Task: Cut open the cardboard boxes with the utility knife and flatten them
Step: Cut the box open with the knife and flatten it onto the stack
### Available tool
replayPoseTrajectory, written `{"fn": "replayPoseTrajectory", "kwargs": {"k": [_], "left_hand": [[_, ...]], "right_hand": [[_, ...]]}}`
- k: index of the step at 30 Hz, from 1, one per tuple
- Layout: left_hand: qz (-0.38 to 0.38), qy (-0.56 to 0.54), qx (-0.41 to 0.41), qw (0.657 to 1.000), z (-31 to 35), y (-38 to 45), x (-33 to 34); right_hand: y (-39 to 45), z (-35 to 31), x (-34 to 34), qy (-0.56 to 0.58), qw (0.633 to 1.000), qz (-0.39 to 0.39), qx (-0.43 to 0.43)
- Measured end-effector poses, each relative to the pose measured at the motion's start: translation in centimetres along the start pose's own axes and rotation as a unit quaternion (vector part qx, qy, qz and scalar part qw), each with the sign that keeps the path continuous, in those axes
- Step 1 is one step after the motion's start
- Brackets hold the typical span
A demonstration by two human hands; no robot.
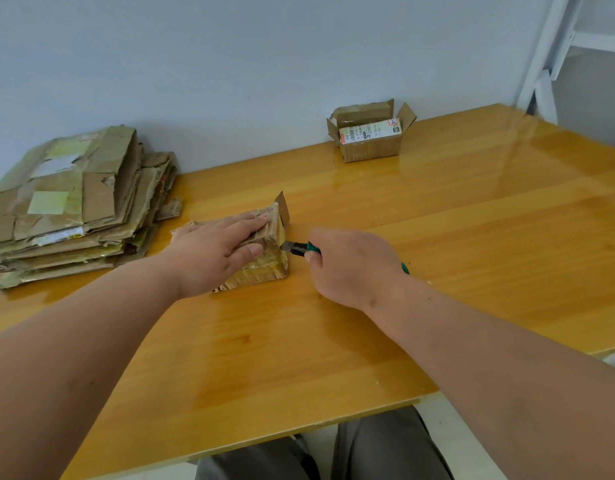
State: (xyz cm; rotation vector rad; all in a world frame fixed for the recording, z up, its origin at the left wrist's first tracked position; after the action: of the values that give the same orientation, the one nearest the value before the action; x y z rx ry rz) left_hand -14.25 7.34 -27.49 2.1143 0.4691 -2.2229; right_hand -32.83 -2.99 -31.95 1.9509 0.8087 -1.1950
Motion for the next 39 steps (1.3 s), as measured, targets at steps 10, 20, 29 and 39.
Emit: {"fn": "replayPoseTrajectory", "kwargs": {"k": [10,20,29,39], "left_hand": [[-0.006,0.009,0.008,1.0,0.2,0.0,-0.1],[-0.011,0.007,0.007,1.0,0.3,-0.1,-0.3],[-0.012,0.001,0.001,1.0,0.1,-0.2,-0.2],[-0.01,0.007,0.004,1.0,0.4,-0.1,-0.2]], "right_hand": [[0.1,-0.3,0.2,-0.04,0.998,-0.054,0.012],[0.2,-0.7,0.0,-0.046,0.99,-0.135,0.016],[0.1,0.3,0.0,-0.022,0.998,-0.059,0.001],[0.4,0.0,0.1,-0.042,0.996,-0.078,-0.027]]}}
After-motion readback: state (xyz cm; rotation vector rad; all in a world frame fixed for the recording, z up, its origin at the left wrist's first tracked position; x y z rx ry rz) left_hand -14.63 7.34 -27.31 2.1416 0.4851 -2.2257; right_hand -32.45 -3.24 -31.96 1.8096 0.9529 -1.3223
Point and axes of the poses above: each hand's wrist, its own y-axis towards the middle knuckle, its own x-axis out of the palm, z = x × y, the point moved 2 cm from there along y, towards the middle knuckle, and after that the axes turned 5 degrees about -z, right-handed, at the moved point
